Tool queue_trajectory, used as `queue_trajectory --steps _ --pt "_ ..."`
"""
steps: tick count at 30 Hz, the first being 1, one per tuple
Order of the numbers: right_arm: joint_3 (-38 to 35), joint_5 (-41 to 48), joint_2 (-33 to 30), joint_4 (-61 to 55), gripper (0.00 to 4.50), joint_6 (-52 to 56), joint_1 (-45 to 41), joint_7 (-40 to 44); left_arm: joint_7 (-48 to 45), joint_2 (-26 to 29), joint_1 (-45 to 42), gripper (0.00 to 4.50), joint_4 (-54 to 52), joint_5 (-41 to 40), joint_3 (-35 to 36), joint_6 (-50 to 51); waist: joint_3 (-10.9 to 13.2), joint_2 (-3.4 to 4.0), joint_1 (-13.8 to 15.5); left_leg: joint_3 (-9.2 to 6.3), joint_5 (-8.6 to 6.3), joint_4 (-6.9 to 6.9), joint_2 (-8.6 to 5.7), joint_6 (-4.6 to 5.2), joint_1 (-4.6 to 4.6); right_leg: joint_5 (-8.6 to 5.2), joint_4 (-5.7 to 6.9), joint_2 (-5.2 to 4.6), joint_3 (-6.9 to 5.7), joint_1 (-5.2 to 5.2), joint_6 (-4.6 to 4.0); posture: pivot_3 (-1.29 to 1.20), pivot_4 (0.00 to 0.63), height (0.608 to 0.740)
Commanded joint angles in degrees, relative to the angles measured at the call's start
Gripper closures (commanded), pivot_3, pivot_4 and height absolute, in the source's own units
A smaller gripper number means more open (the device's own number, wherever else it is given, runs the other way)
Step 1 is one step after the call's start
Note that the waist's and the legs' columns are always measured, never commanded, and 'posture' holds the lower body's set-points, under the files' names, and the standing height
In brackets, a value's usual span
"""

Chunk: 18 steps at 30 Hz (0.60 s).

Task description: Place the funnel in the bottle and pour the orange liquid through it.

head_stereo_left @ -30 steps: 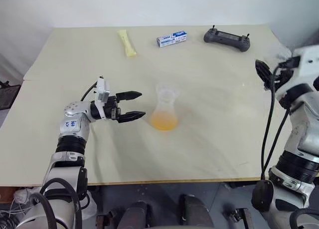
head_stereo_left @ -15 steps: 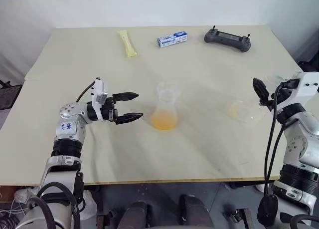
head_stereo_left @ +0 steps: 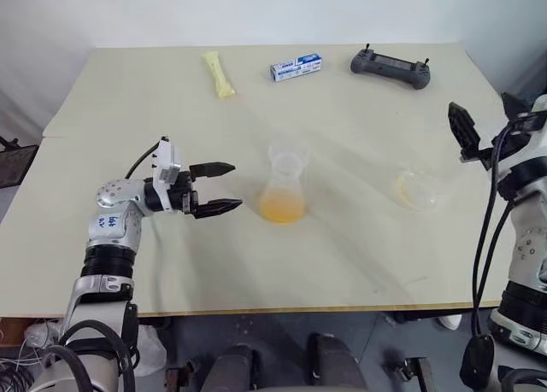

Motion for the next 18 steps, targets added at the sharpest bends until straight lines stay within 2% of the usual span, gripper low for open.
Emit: queue_trajectory --steps 1,4,12,18 --pt "-0.7 8.6 -5.6 -9.6 0.02 3.4 1.7 6.9 -1.8 2.1 0.4 0.0 -2.0 -1.5 1.0 0.2 0.0 0.0 0.0 0.0 0.0 -0.01 0.0 0.0 -0.01 0.0 -0.01 0.0 0.0 0.0 0.0 0.0 0.15 0.74" --pt "-1.3 14.0 -9.7 -15.1 0.02 5.7 8.7 13.4 -2.8 3.6 1.0 0.0 -1.4 -1.2 1.2 -0.3 0.0 -0.09 0.3 -0.08 0.0 -0.04 0.09 0.0 -0.01 0.0 -0.06 0.07 -0.07 0.03 0.0 0.0 0.15 0.74" --pt "-3.4 15.1 -13.7 -22.4 0.02 1.9 35.6 27.4 -5.6 7.3 3.6 0.0 -0.2 -1.3 1.6 -0.7 0.0 -0.16 2.4 0.04 -0.01 0.06 0.04 0.06 -0.01 0.0 -0.23 0.03 -0.05 0.18 0.0 0.0 0.15 0.74" --pt "-3.7 12.9 -12.1 -19.9 0.02 -2.5 42.1 27.7 -7.0 8.3 5.1 0.0 -1.1 -2.0 2.4 -0.8 -0.1 -0.2 2.7 0.18 -0.01 0.14 0.08 0.08 0.08 0.01 -0.28 0.03 0.01 0.26 0.02 0.0 0.15 0.74"
